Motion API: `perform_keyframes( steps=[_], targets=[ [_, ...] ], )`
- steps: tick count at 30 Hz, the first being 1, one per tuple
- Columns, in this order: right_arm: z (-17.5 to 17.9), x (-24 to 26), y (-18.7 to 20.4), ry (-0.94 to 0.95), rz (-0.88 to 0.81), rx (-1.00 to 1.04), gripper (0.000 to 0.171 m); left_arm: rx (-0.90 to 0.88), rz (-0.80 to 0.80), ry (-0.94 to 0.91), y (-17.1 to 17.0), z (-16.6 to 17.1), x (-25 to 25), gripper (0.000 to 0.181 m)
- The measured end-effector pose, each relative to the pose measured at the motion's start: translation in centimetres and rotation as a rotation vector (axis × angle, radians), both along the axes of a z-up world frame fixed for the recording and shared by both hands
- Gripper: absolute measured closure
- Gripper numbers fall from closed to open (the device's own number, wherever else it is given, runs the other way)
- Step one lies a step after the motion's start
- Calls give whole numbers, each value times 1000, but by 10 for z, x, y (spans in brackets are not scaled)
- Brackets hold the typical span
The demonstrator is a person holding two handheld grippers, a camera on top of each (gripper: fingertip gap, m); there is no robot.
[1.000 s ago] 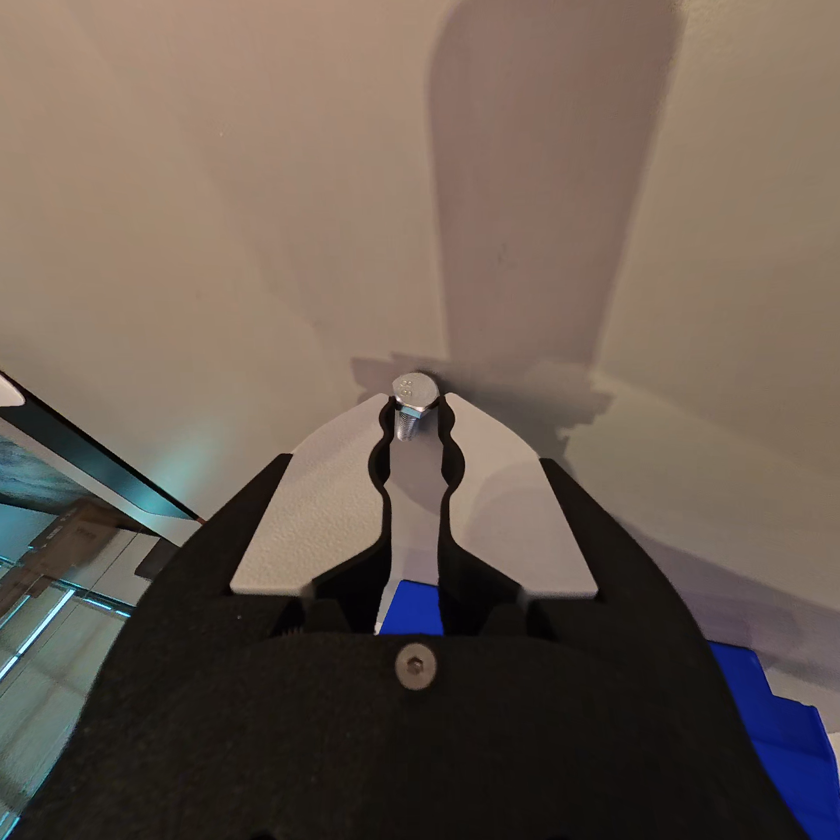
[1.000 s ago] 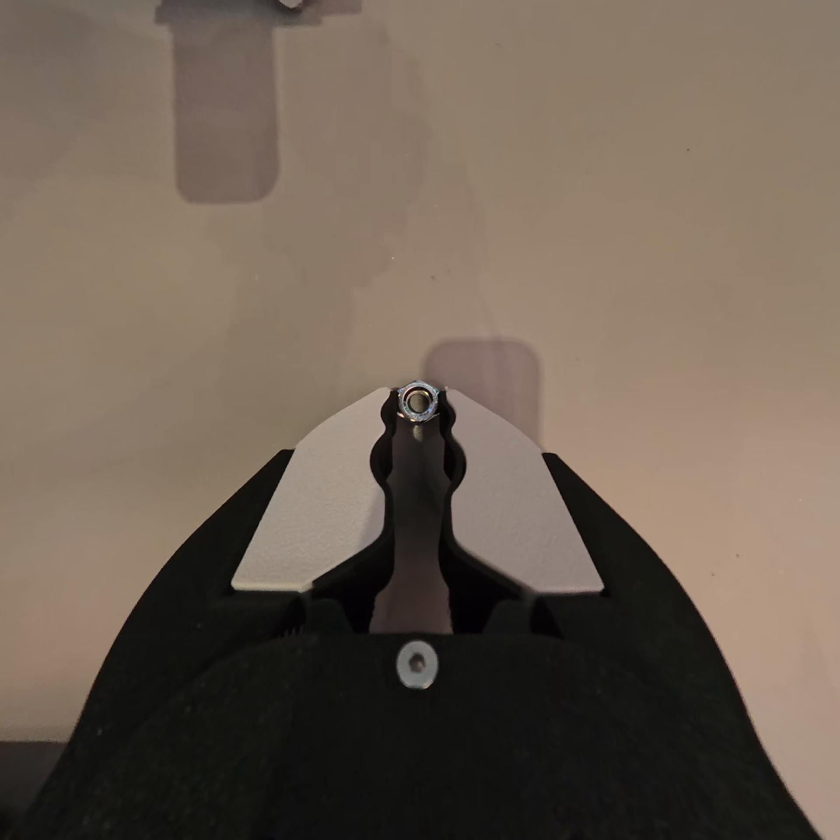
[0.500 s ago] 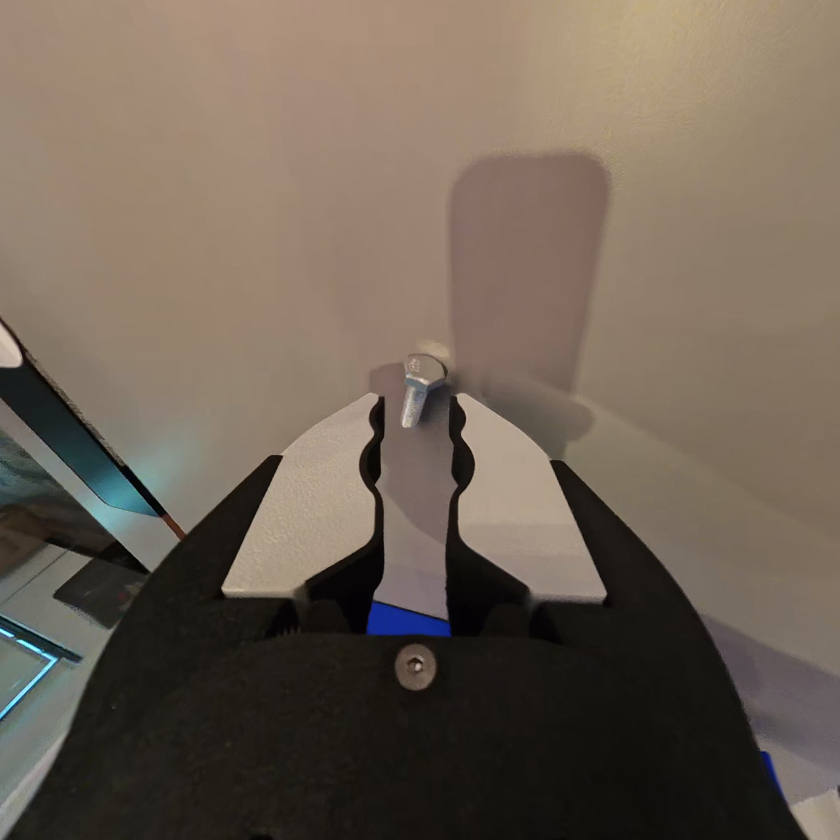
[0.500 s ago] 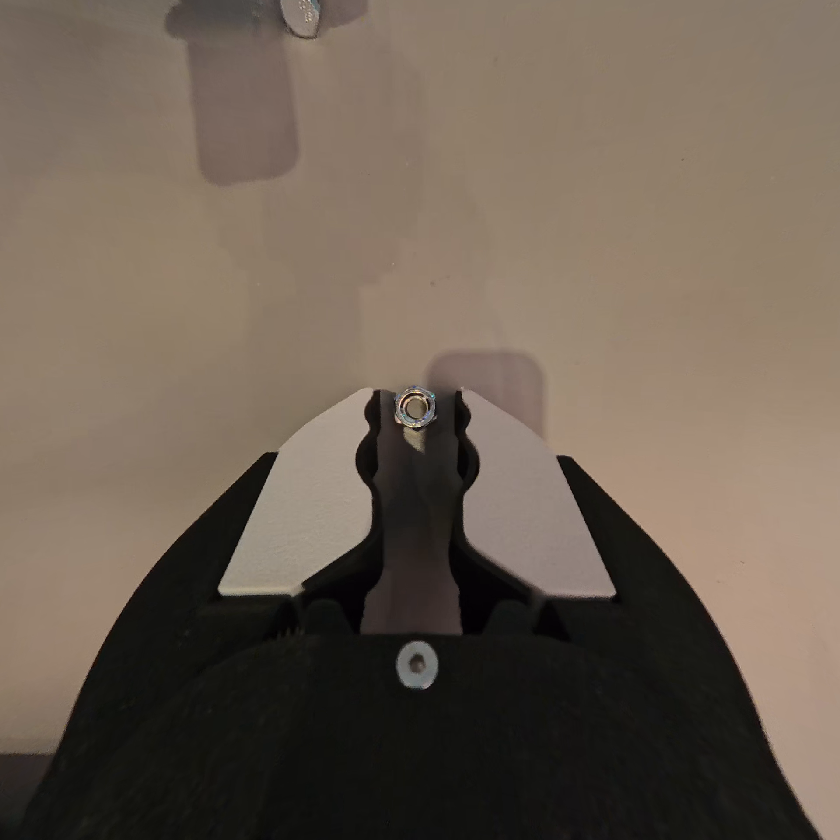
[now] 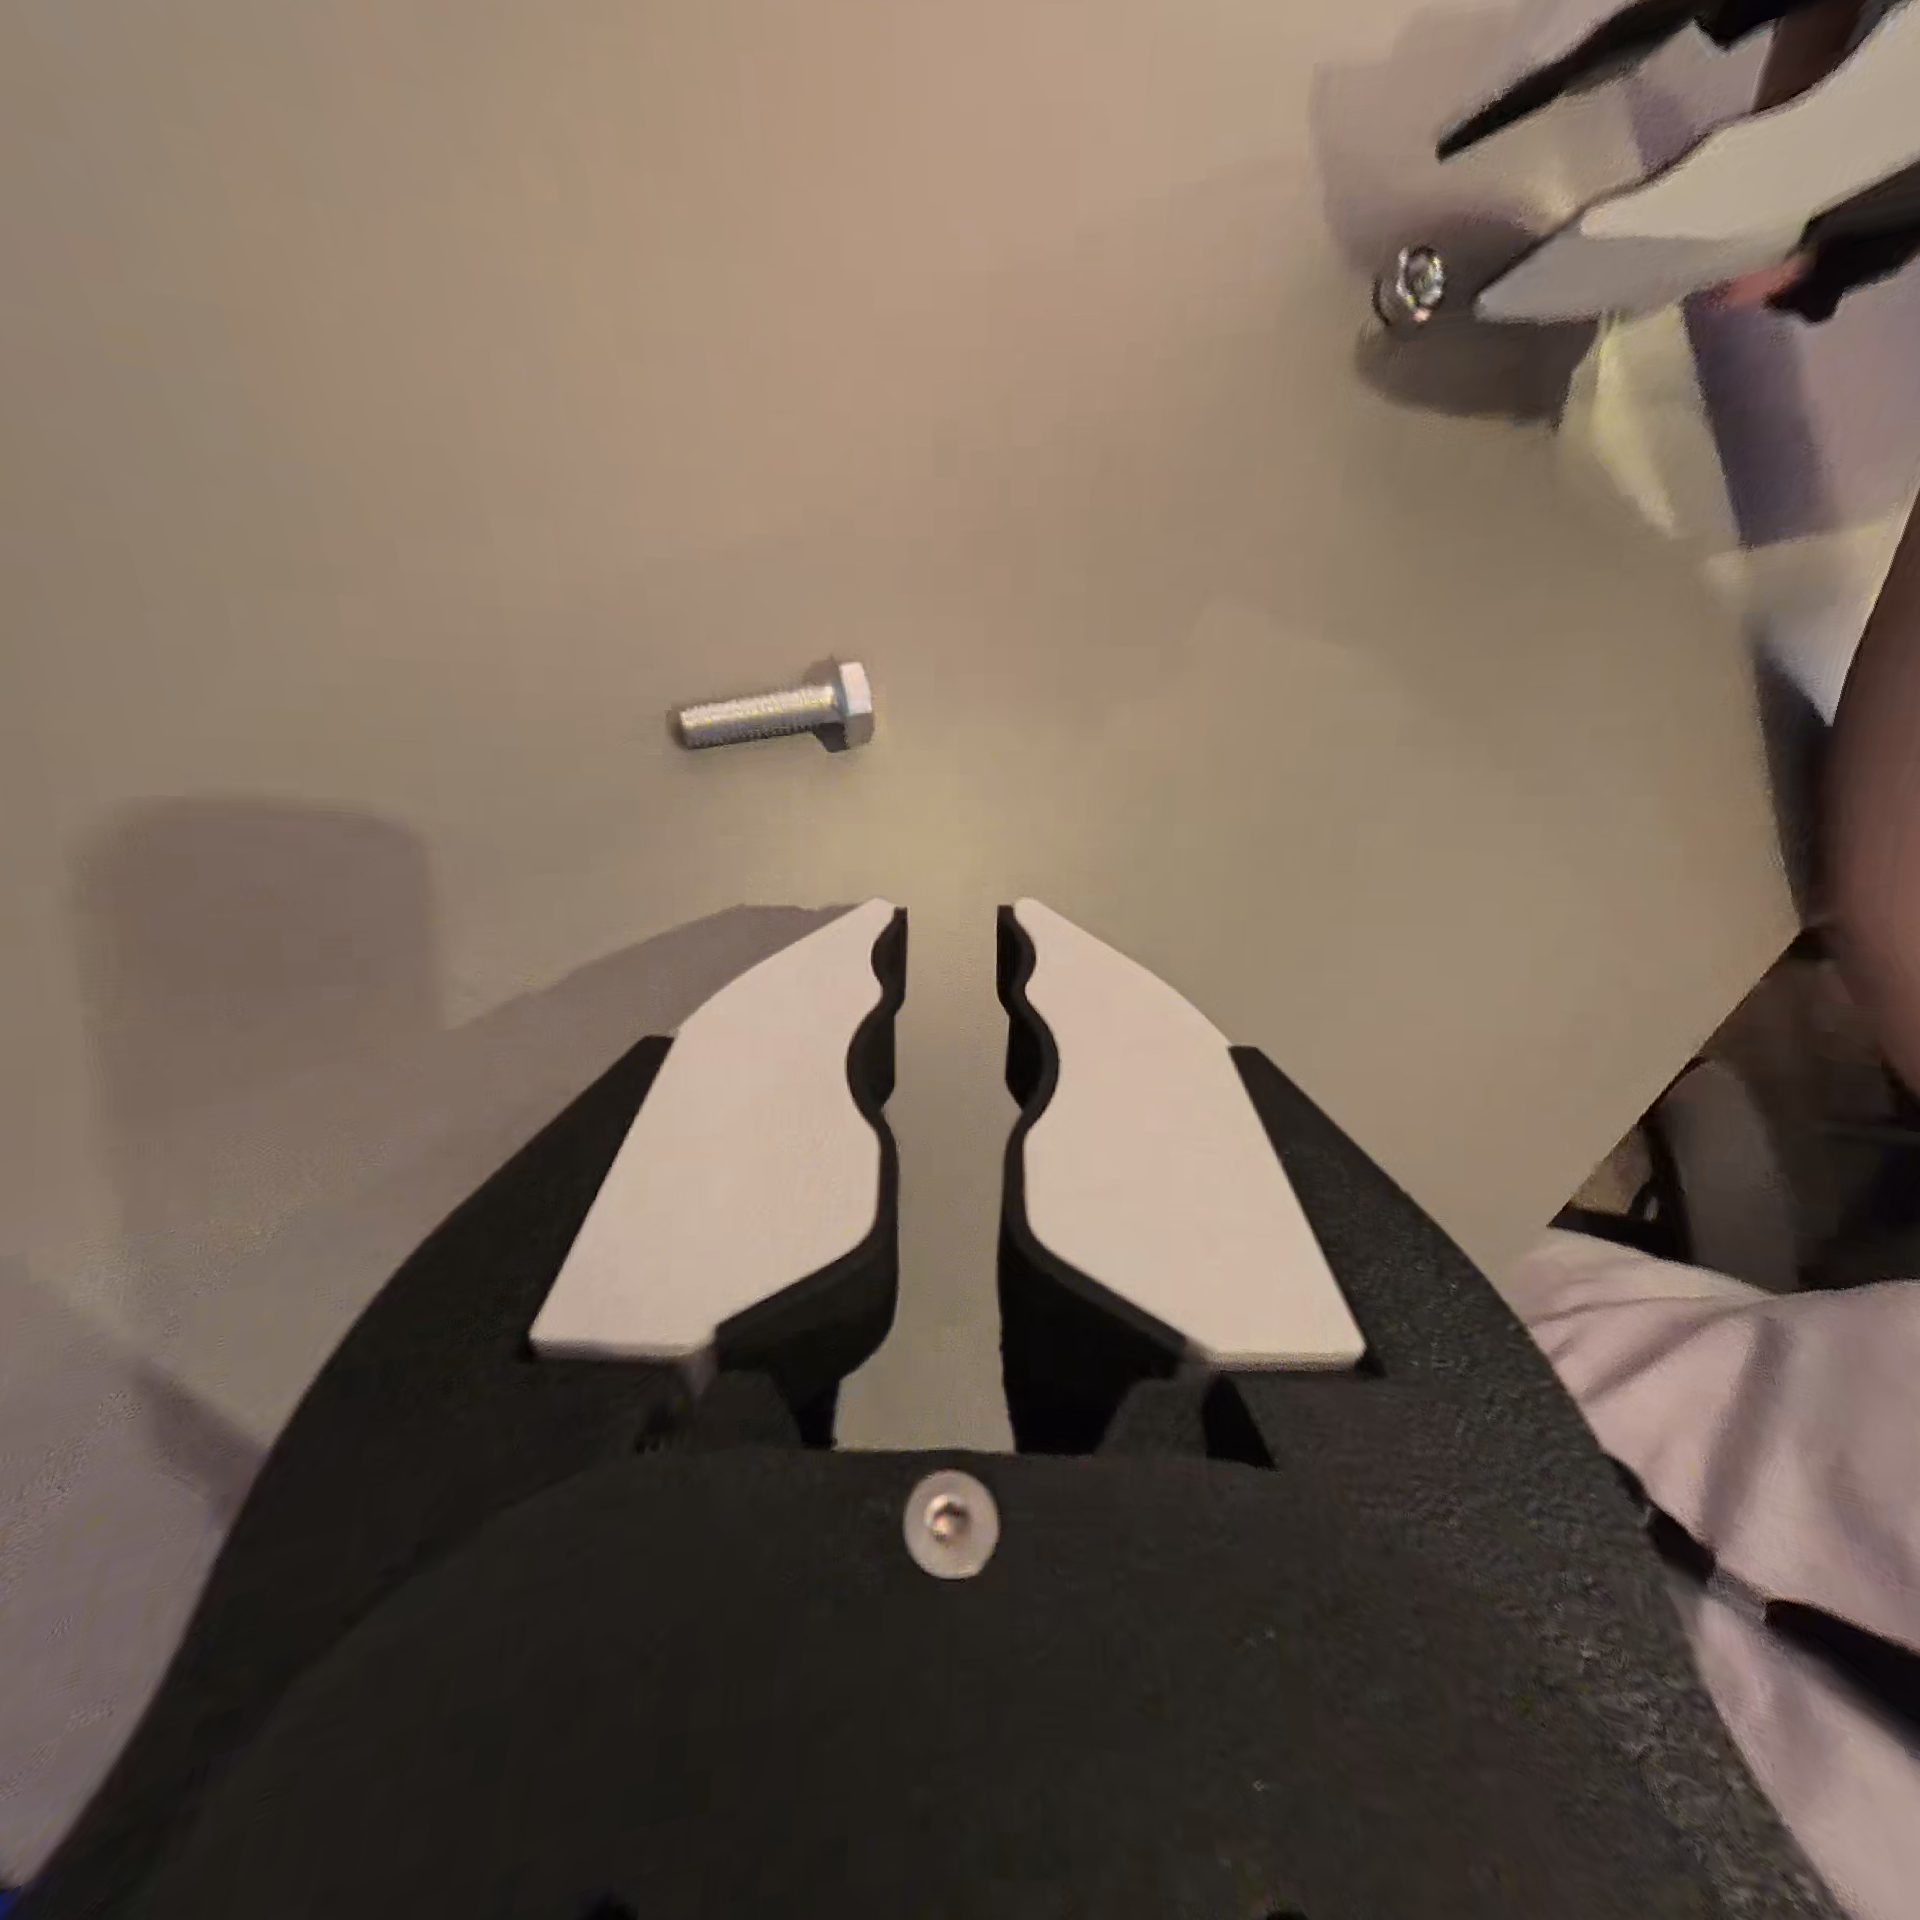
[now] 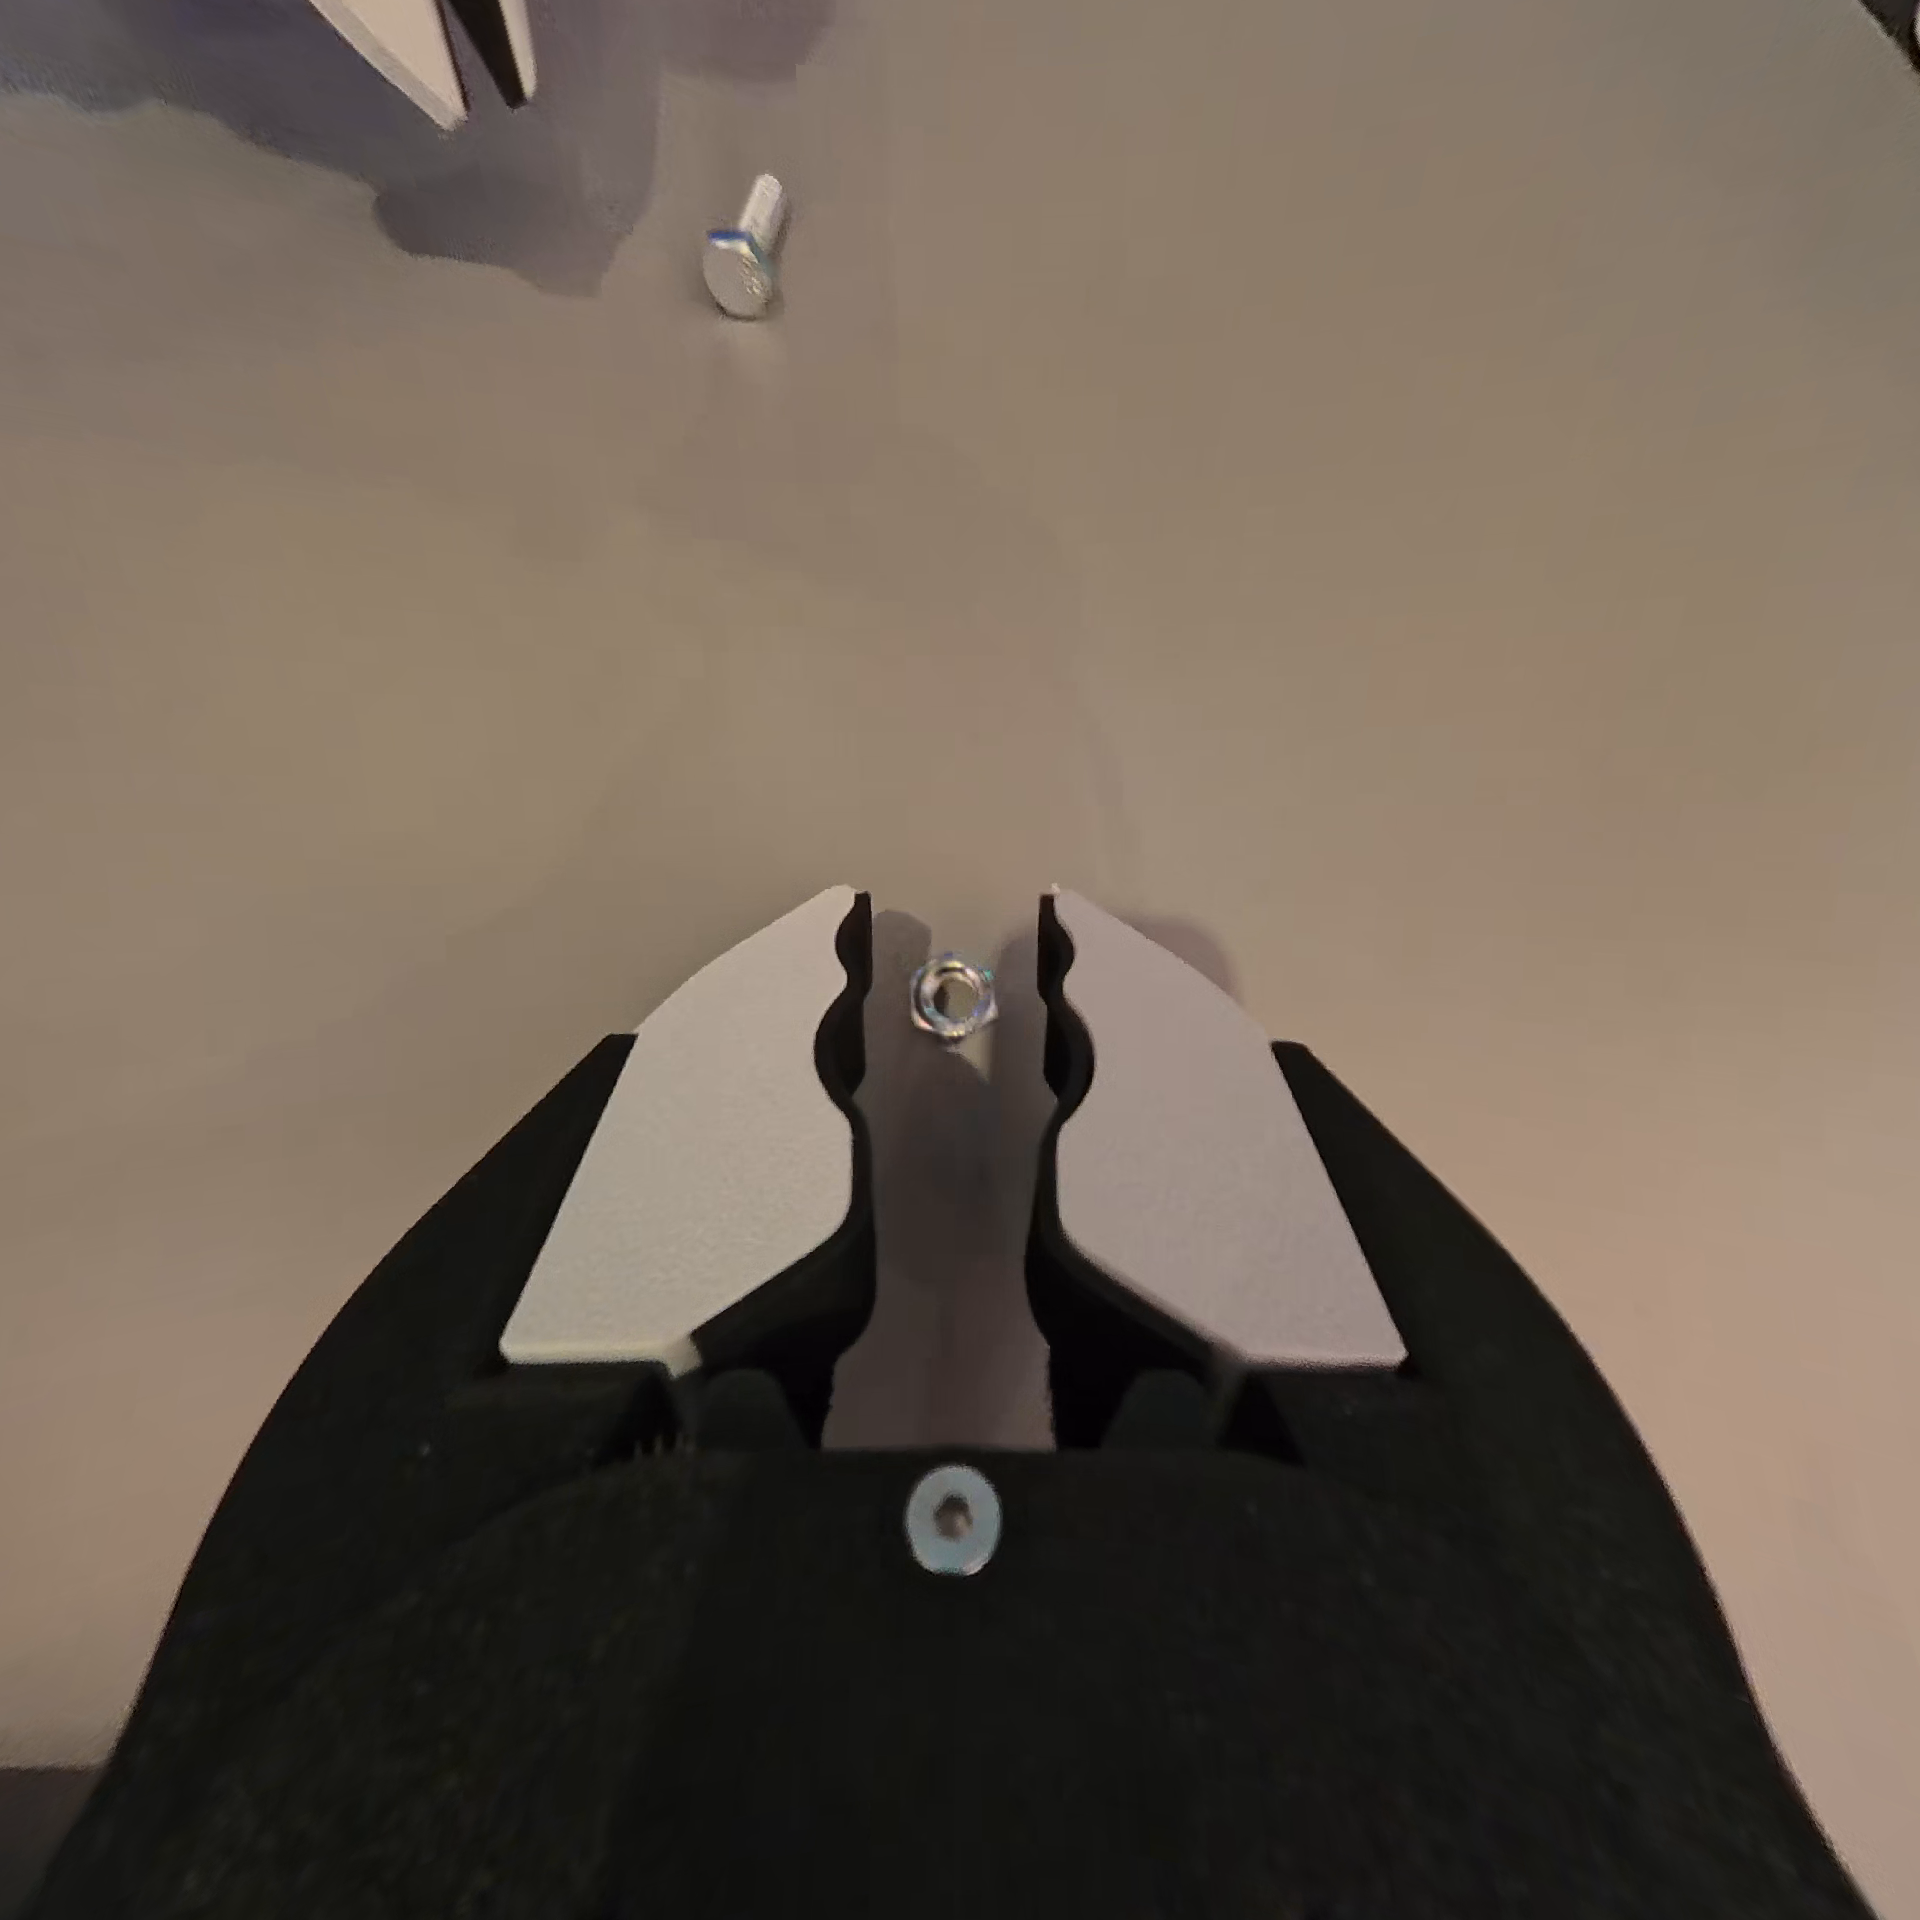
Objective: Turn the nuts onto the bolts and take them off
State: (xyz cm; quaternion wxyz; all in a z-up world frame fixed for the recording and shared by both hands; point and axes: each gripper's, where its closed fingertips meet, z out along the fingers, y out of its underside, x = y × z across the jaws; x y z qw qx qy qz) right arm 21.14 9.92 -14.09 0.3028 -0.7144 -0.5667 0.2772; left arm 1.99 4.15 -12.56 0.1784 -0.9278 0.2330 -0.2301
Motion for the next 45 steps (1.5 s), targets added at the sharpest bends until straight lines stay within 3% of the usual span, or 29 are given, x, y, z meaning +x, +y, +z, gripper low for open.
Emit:
perform_keyframes(
  steps=[6,15,22,32,45],
  targets=[
    [10,-16,-8,25,49,26,142,35,153,-35,11,6,-9,163],
    [10,-25,-12,6,76,57,142,-156,510,-265,34,-11,-1,158],
    [20,-23,-12,58,70,77,143,-300,656,-290,42,-26,1,155],
    [22,-21,-12,86,73,62,145,-299,542,-103,62,-34,8,161],
    [18,-21,-14,67,79,50,146,-197,-100,215,67,-37,44,162]
  ],
)
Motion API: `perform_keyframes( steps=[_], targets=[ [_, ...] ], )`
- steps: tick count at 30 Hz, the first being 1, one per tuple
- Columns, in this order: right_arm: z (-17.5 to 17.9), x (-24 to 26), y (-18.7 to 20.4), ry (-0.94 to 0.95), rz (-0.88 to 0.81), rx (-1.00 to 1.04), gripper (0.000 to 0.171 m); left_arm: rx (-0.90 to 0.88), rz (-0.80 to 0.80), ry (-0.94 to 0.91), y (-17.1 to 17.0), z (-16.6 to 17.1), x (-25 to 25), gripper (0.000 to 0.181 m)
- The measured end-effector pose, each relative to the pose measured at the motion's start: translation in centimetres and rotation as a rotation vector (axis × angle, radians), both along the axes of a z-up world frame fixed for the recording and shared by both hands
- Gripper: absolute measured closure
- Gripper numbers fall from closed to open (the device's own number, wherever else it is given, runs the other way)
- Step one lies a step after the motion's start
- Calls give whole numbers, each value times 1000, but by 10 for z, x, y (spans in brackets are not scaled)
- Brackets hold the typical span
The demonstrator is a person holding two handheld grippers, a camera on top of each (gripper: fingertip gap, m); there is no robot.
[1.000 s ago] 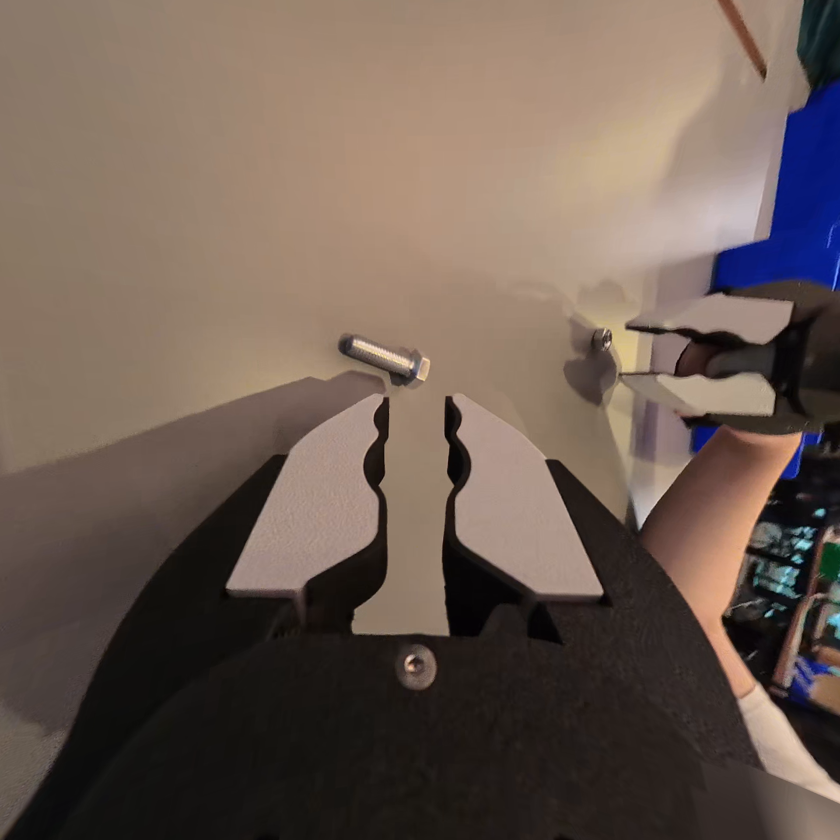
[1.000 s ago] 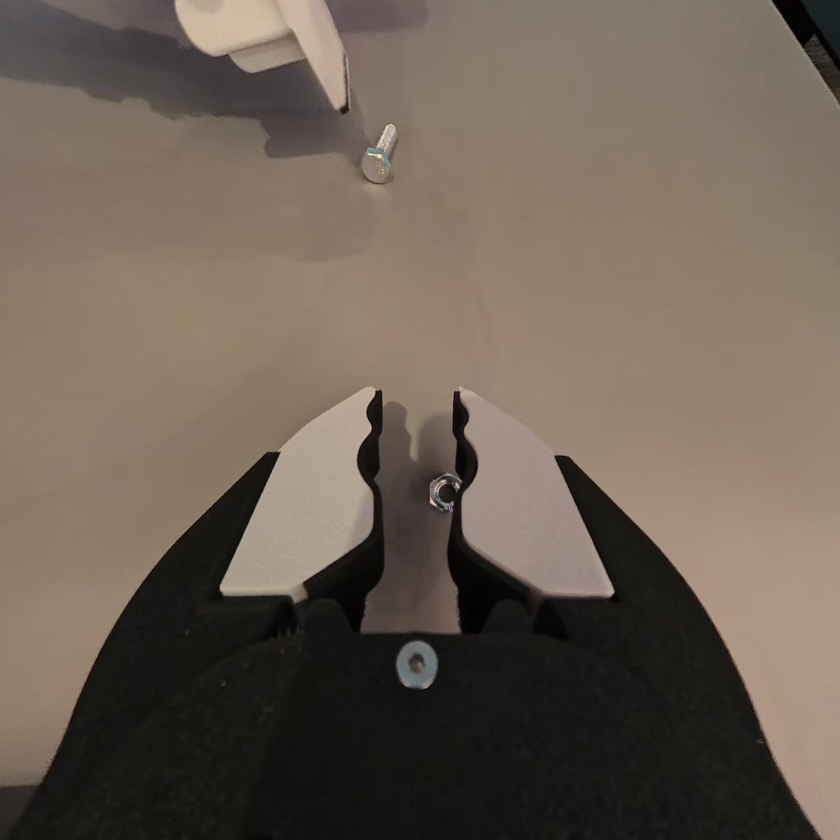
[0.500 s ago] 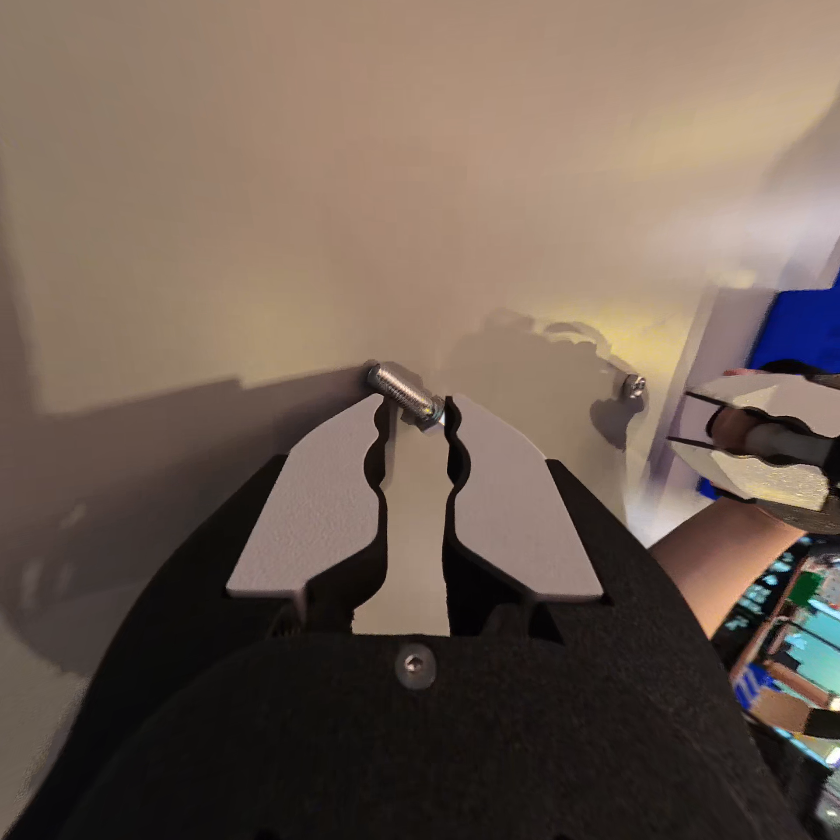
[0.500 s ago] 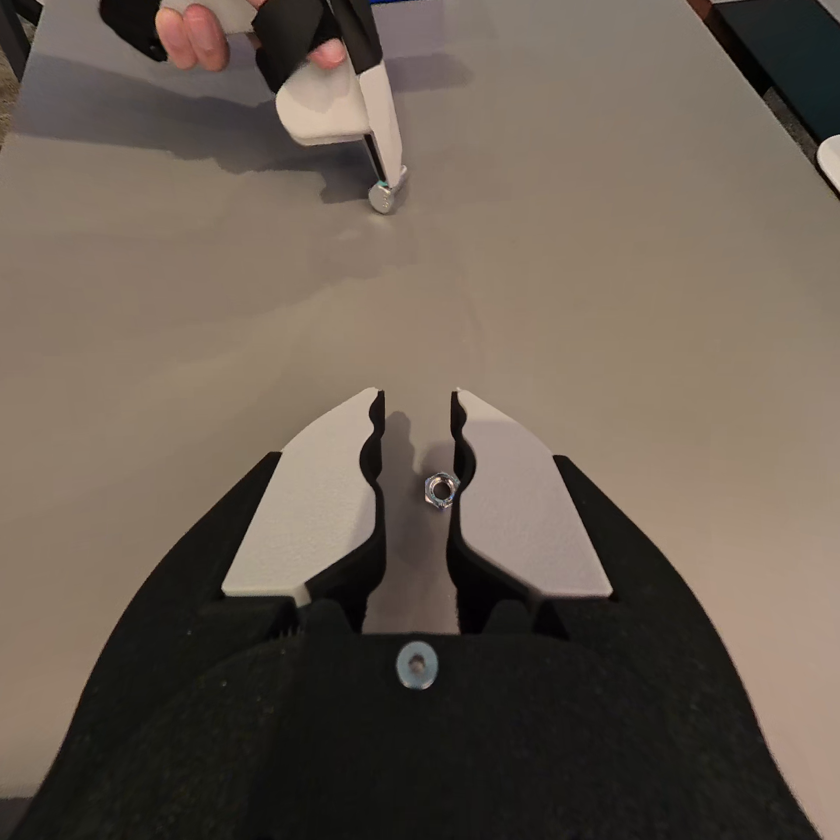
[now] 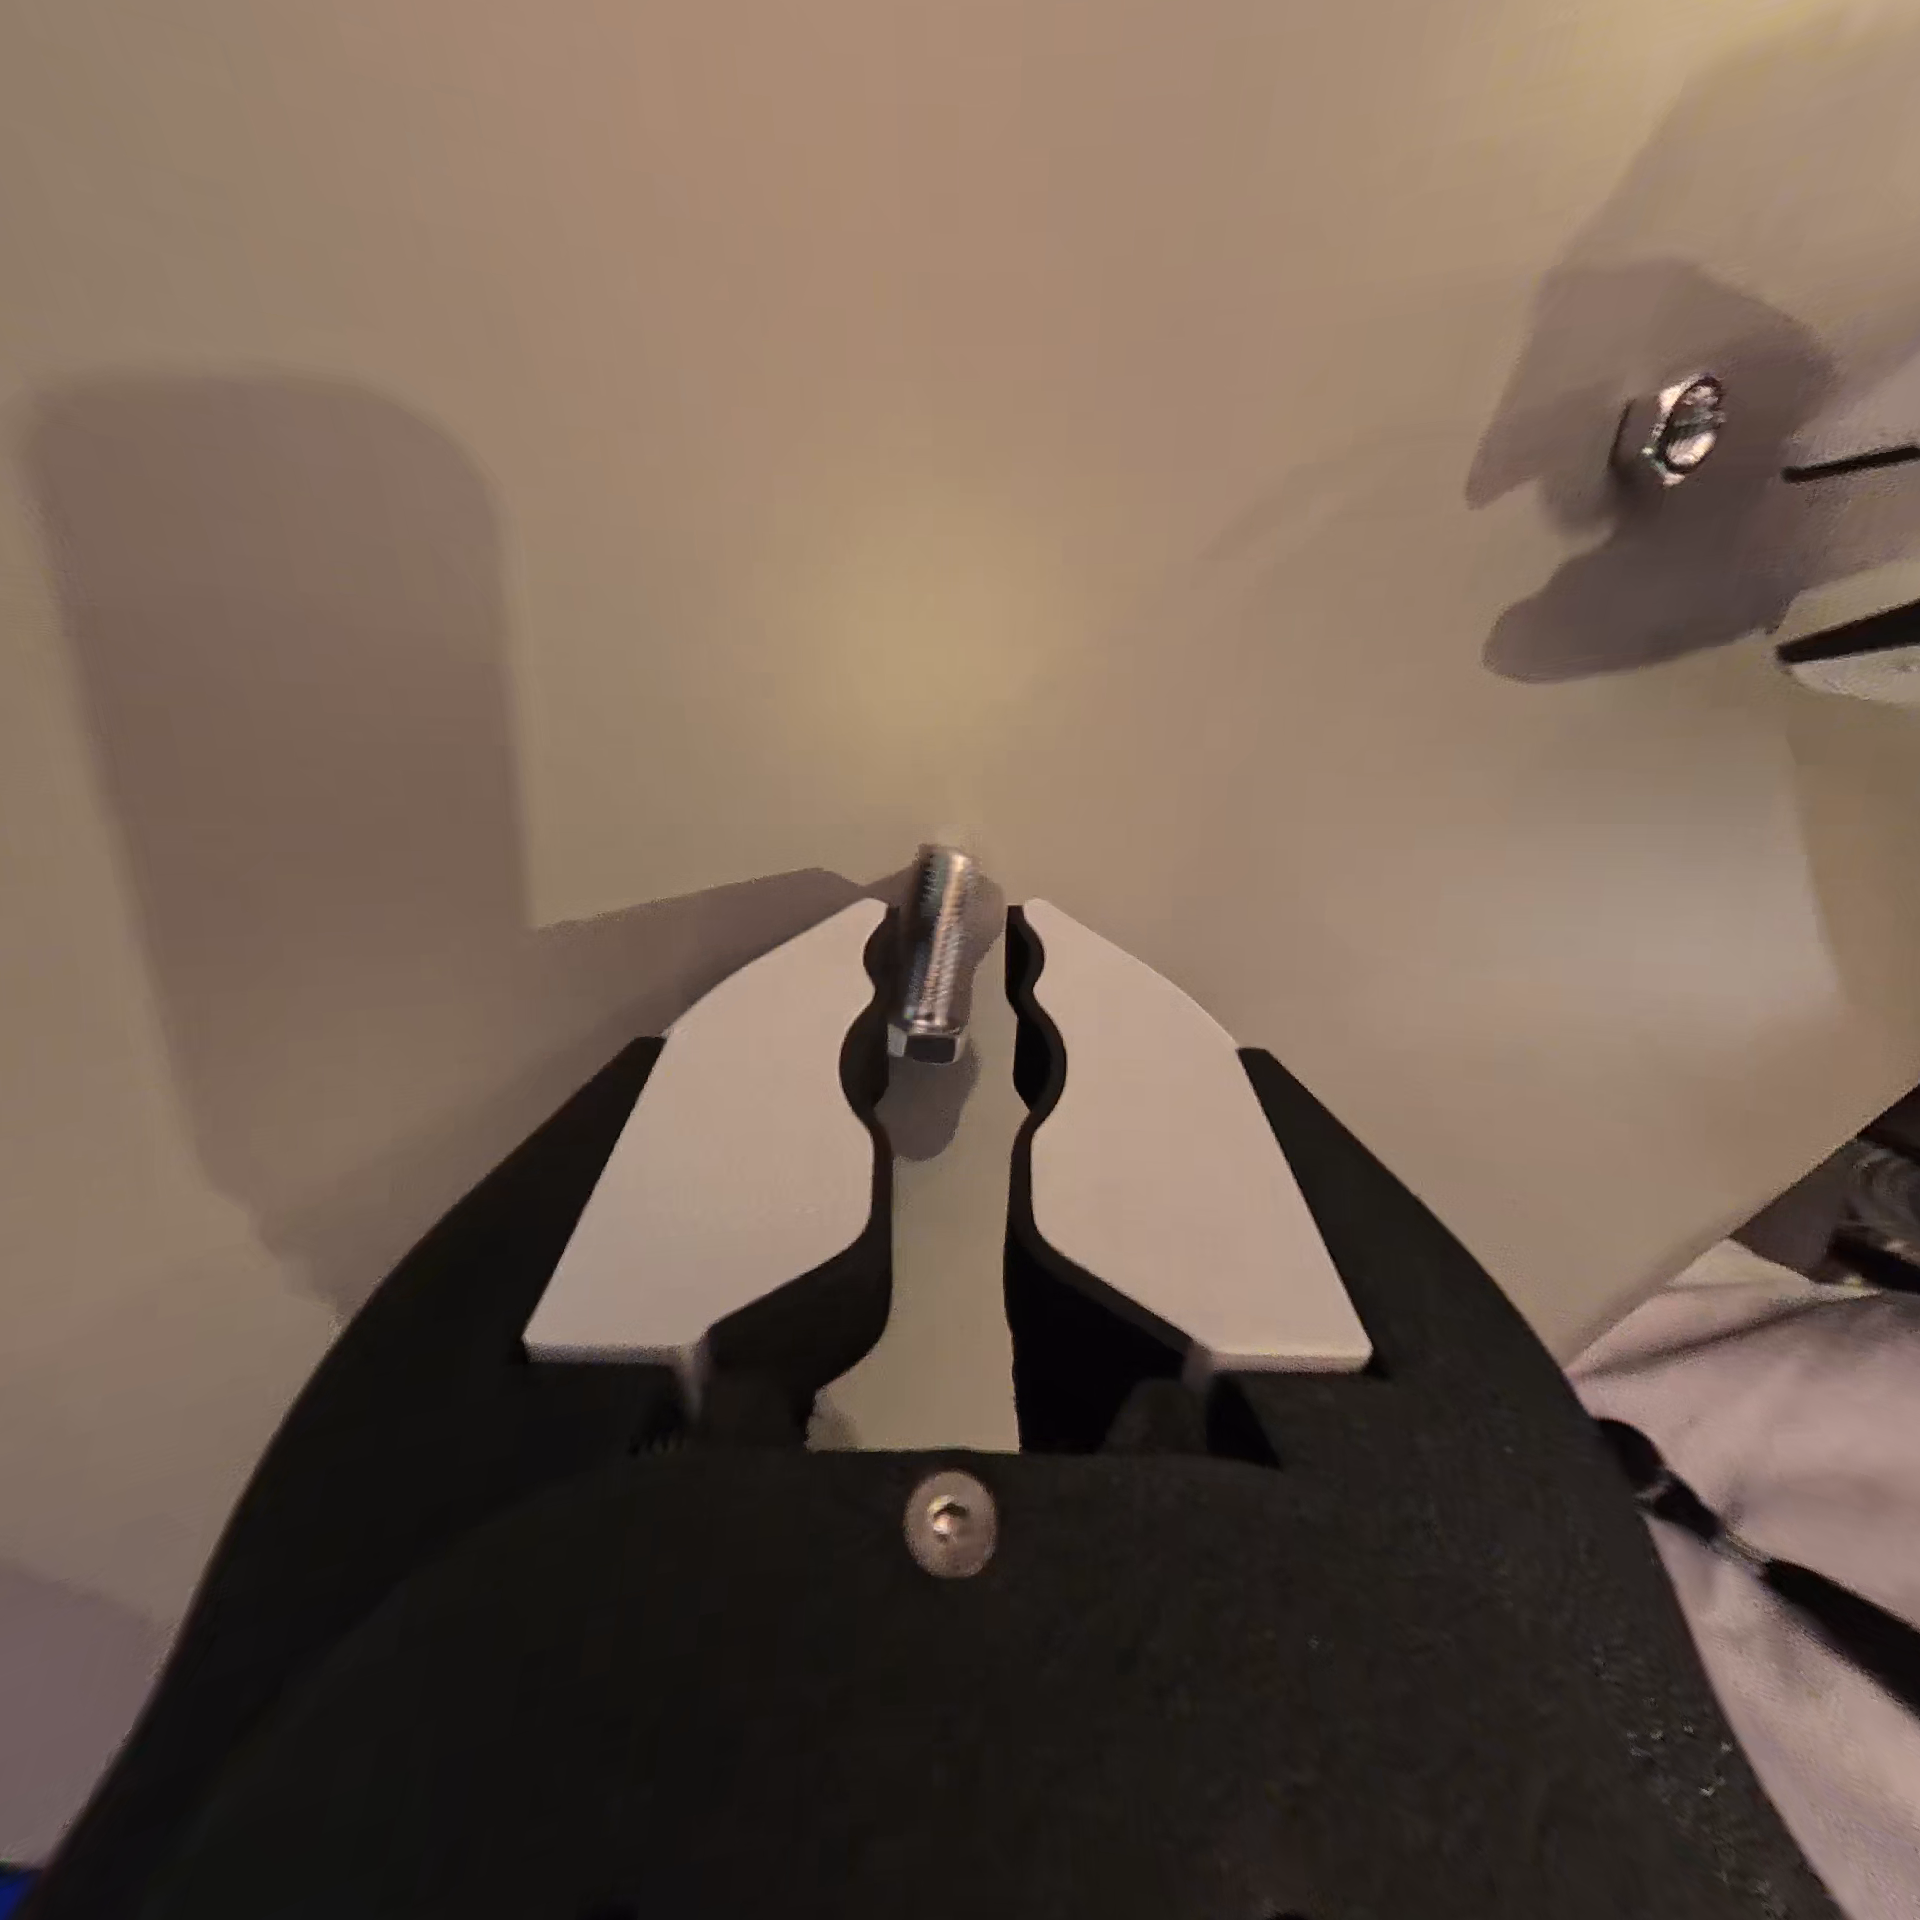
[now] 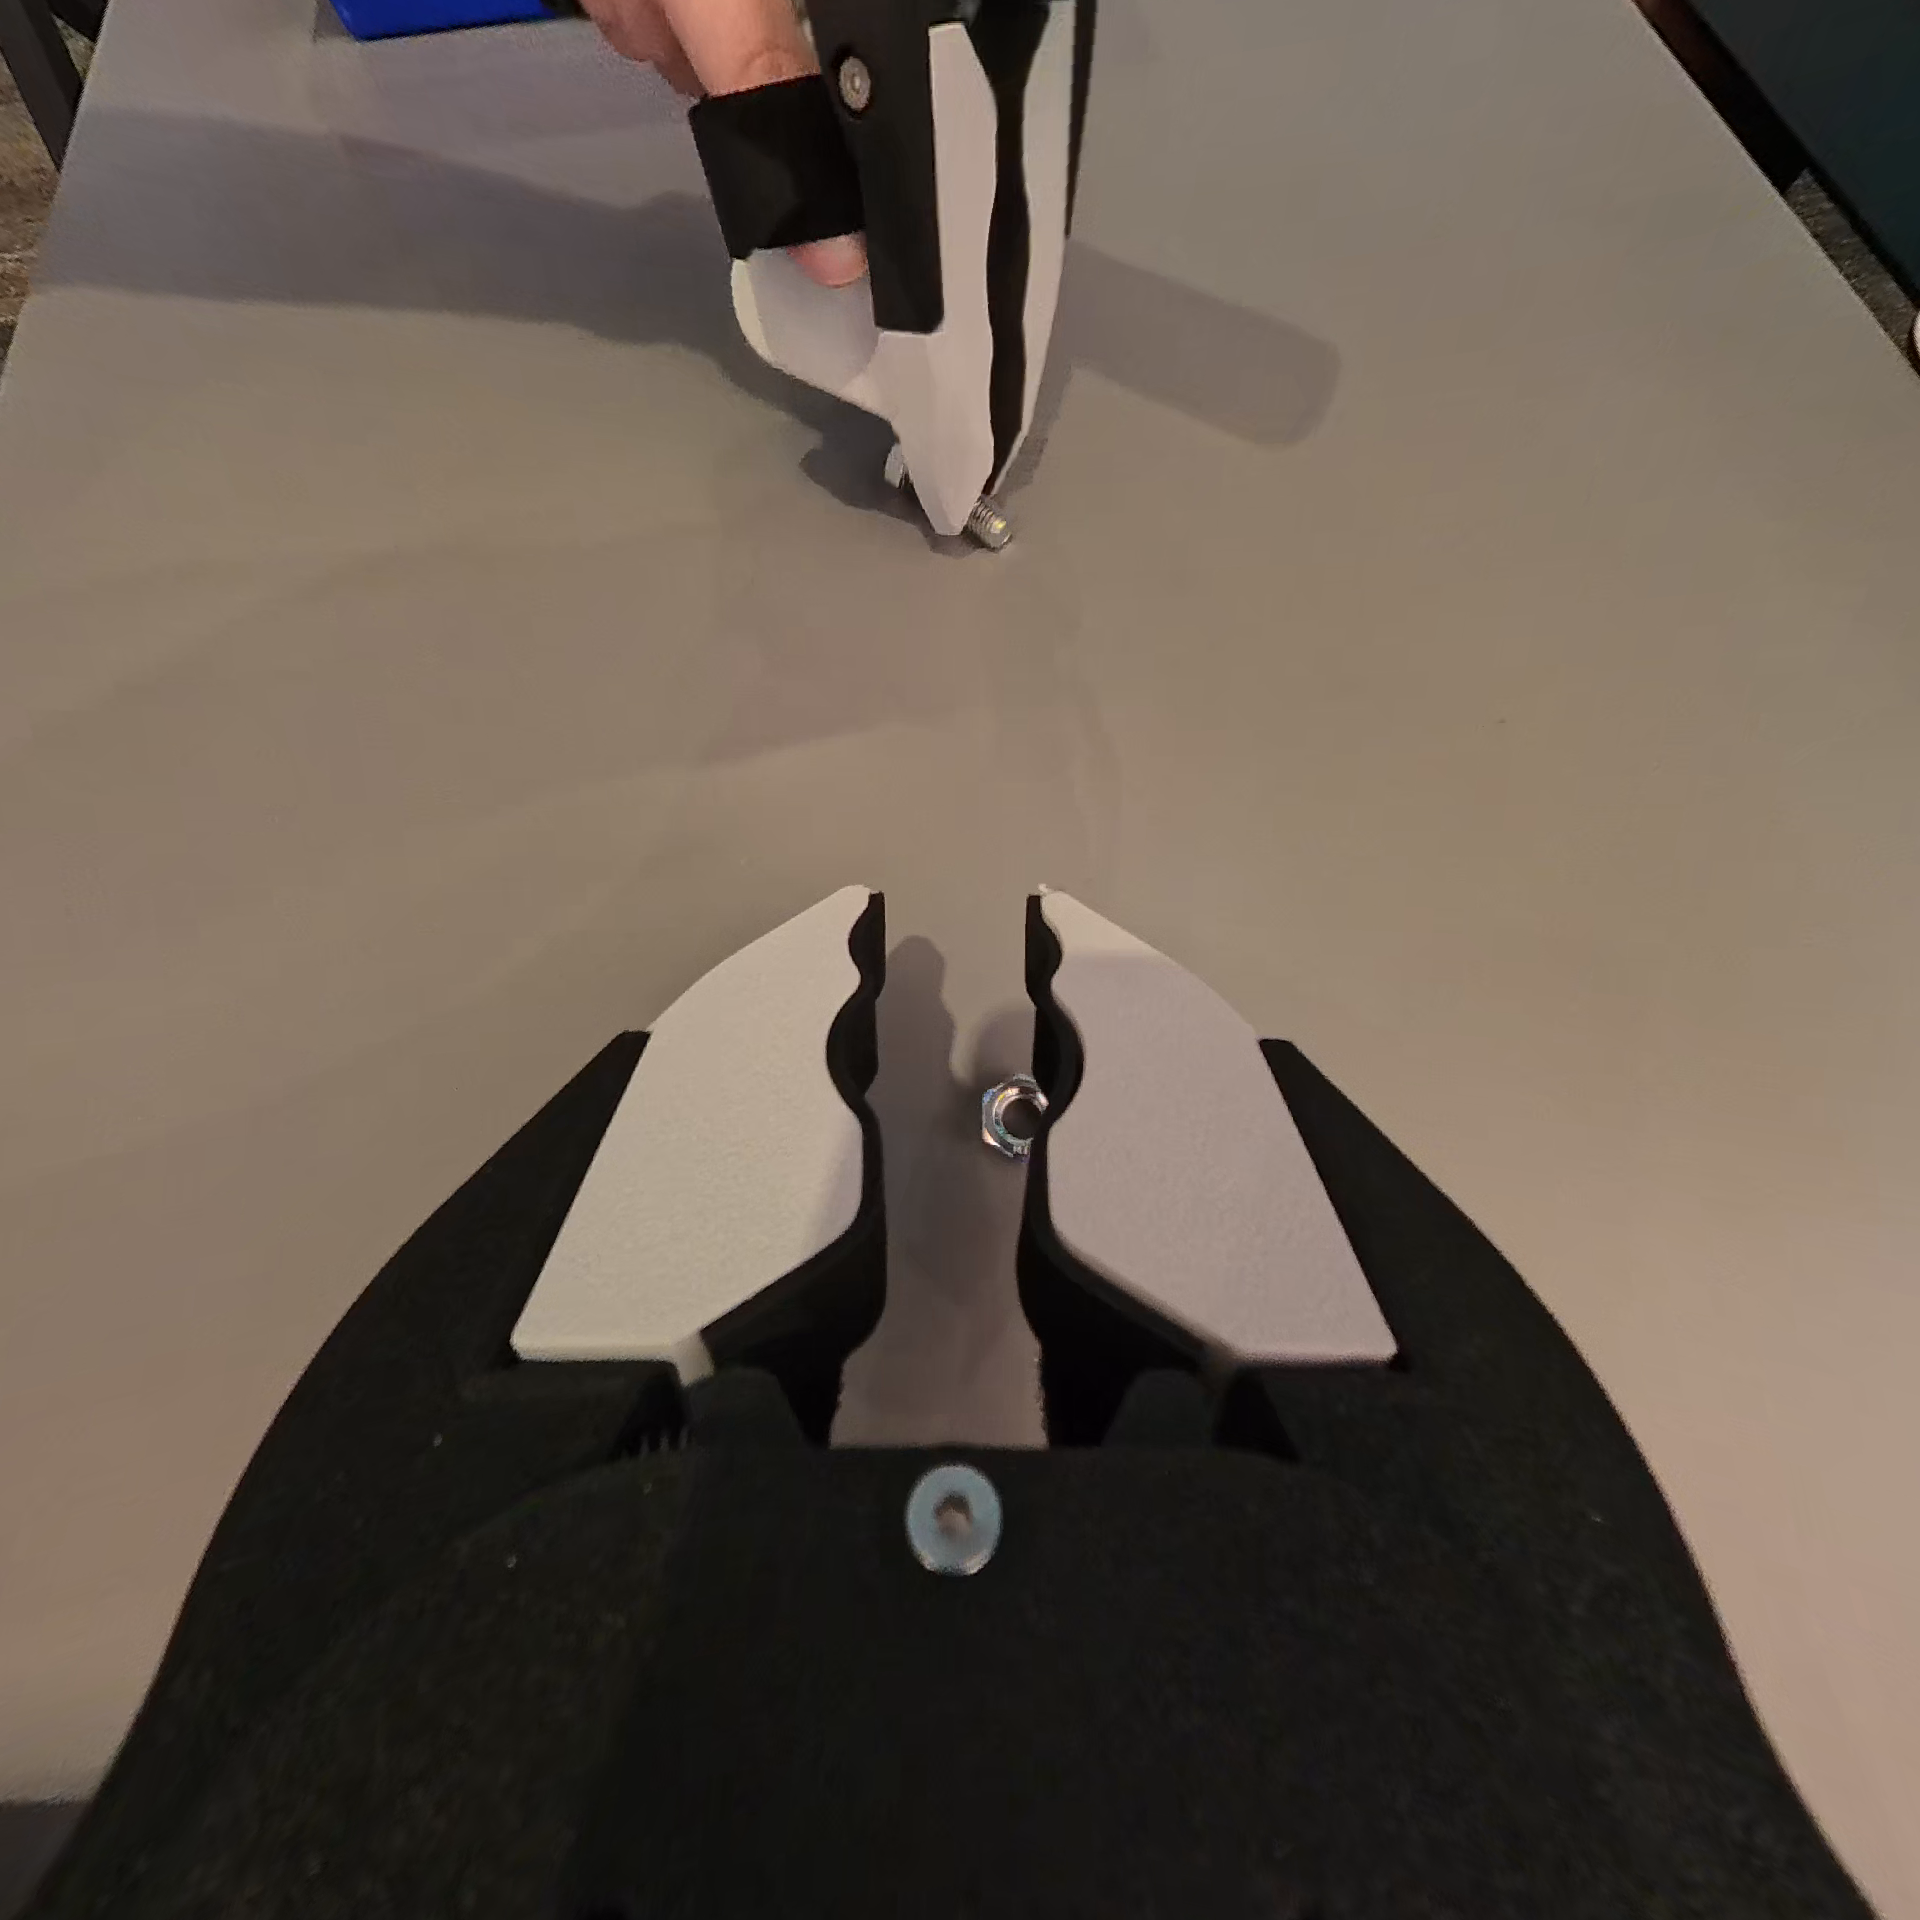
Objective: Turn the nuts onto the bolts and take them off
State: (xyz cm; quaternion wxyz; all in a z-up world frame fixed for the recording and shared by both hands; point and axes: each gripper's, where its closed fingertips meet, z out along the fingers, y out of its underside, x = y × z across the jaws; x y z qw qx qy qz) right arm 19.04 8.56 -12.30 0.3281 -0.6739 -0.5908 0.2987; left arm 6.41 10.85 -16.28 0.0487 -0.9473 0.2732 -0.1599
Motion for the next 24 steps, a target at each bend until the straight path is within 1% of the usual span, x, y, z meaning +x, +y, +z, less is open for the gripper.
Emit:
perform_keyframes(
  steps=[2,4,7,9,10,13,16,18,24],
  targets=[
    [0,0,0,0,-1,0,146,44,-50,-24,2,7,3,159],
    [0,0,1,4,-3,-1,146,101,-143,3,0,13,-3,150],
    [0,0,1,3,-3,-6,146,157,-283,114,-10,13,-22,144],
    [-2,0,1,-3,-3,-9,146,184,-340,186,-17,7,-33,142],
    [-3,1,2,-6,-4,-11,146,187,-338,189,-20,5,-33,142],
    [-6,1,2,-17,-6,-15,146,192,-297,124,-23,3,-22,140],
    [-7,2,3,-21,-8,-18,146,205,-290,134,-18,2,-20,139],
    [-8,2,3,-22,-10,-19,147,183,-275,135,-16,0,-19,138],
    [-10,3,4,-28,-12,-26,147,181,-299,153,-8,-1,-8,144]
  ],
)
